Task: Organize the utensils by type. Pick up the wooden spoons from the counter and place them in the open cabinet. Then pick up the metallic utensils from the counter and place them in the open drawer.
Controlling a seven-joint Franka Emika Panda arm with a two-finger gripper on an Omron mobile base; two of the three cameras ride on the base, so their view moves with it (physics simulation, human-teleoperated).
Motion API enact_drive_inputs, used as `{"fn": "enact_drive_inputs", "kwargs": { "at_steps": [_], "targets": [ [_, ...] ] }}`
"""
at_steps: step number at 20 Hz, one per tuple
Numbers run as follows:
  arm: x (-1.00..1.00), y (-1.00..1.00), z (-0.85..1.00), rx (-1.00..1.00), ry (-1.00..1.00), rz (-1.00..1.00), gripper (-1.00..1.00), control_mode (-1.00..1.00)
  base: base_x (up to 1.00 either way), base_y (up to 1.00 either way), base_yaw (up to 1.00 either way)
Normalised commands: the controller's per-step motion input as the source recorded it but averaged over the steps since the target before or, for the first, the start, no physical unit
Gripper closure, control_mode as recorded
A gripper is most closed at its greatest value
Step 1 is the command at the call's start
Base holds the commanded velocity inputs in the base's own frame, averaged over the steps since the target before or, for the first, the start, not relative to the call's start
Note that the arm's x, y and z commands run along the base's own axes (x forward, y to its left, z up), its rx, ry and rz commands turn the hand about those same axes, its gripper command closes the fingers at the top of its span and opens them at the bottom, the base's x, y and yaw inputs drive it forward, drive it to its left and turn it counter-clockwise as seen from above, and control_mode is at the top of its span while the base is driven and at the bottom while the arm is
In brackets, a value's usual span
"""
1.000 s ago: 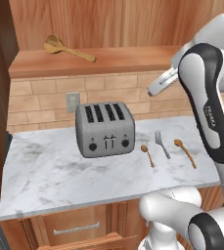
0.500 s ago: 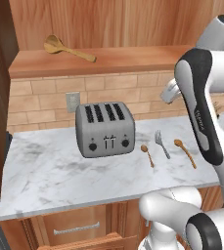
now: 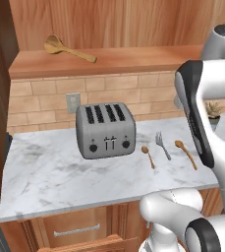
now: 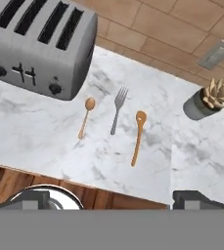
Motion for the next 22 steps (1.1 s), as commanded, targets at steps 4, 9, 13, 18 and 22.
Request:
{"fn": "enact_drive_inputs", "kwargs": {
  "at_steps": [4,9,13,18,22],
  "targets": [
    [0.0,-0.59,0.0,0.0,0.06,-0.31,-1.0,-1.0,0.0,0.0,0.0],
    [0.0,-0.45,0.0,0.0,0.09,-0.33,-1.0,-1.0,0.0,0.0,0.0],
    [-0.07,-0.28,-0.05,0.07,0.04,-0.23,-1.0,-1.0,0.0,0.0,0.0],
    [-0.06,-0.13,-0.25,0.07,0.0,-0.14,-1.0,-1.0,0.0,0.0,0.0],
    [0.0,-0.14,-0.13,0.05,0.0,-0.09,-1.0,-1.0,0.0,0.0,0.0]
  ]
}}
